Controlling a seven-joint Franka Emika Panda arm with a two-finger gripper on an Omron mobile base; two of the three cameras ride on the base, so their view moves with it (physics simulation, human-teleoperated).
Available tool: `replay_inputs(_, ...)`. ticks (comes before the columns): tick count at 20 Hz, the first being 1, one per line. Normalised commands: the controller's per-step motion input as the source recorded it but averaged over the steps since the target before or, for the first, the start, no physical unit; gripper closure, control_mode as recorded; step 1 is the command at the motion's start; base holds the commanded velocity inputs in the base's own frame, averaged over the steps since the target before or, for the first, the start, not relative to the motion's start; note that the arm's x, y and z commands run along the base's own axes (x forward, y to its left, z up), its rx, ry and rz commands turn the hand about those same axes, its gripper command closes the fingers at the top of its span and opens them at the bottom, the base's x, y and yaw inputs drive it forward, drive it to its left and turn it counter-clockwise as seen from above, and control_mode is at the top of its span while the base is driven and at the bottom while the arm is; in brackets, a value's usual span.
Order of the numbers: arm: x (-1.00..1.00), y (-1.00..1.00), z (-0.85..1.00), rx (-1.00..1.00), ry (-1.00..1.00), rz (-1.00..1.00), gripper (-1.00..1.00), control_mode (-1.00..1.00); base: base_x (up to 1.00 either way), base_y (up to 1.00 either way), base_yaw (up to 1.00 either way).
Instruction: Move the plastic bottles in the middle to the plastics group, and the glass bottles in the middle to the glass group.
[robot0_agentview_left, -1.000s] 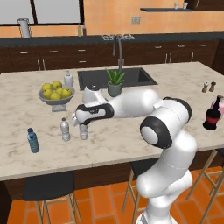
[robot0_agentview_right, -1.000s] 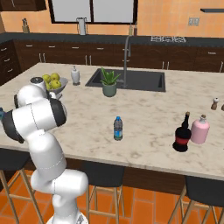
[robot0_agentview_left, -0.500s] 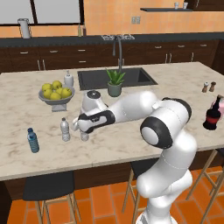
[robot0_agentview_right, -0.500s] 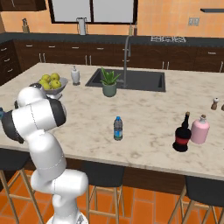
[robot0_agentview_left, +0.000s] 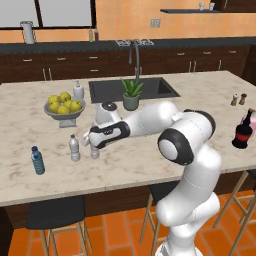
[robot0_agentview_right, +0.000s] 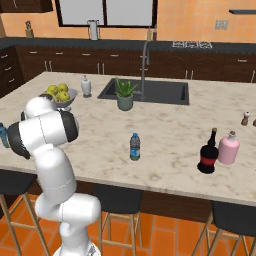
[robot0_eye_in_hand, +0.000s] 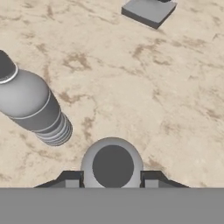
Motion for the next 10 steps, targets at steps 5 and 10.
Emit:
replay_inputs(5, 0.23, 0.0, 0.0, 0.0, 0.07, -0.01, 1.0, -1.0, 0.0, 0.0, 0.0)
replay_inputs(10, 0.0, 0.01, -0.08, -0.01, 0.09, 0.0, 1.0, -1.0, 0.0, 0.0, 0.0)
